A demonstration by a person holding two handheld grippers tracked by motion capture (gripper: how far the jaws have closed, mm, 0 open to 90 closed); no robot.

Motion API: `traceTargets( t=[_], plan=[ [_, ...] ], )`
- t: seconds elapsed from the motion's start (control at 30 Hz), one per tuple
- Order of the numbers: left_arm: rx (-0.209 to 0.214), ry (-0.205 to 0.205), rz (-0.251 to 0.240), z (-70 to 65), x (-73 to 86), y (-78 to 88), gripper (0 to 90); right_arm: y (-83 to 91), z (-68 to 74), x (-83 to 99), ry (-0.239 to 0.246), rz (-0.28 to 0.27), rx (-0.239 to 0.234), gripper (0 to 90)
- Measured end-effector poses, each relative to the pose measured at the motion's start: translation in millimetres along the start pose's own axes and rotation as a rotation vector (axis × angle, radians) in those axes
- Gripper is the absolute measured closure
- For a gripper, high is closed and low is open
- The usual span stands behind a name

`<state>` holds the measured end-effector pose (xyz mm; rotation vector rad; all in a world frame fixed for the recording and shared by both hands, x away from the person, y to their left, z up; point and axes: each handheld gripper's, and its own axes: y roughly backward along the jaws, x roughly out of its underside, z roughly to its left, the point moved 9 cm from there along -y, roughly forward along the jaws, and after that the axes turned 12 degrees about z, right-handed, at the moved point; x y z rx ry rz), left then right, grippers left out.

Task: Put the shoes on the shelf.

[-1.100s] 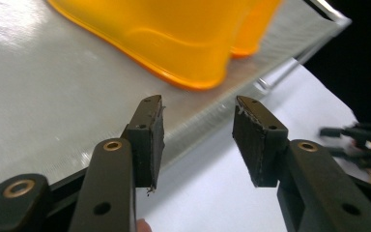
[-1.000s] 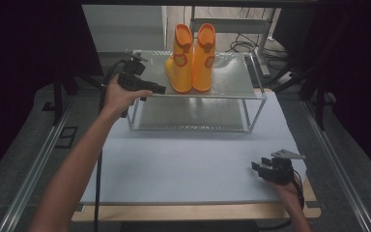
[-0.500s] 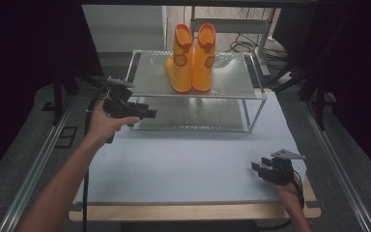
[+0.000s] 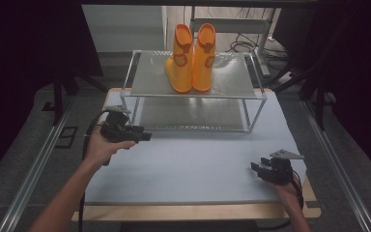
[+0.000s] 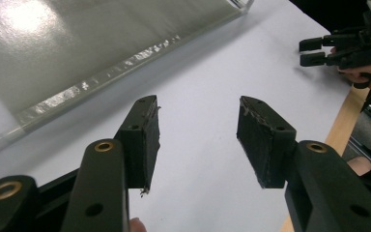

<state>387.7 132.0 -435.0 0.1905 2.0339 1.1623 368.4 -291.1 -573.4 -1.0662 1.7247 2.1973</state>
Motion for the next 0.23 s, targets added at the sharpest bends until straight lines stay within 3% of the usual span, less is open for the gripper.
traceTargets(
  t=[0.23],
  plan=[
    [-0.009,-0.003,-0.004,-1.6,-2.2,-0.9,48.0,2.0,-0.9,-1.3,0.007,-0.012,0.004,46.5]
  ],
)
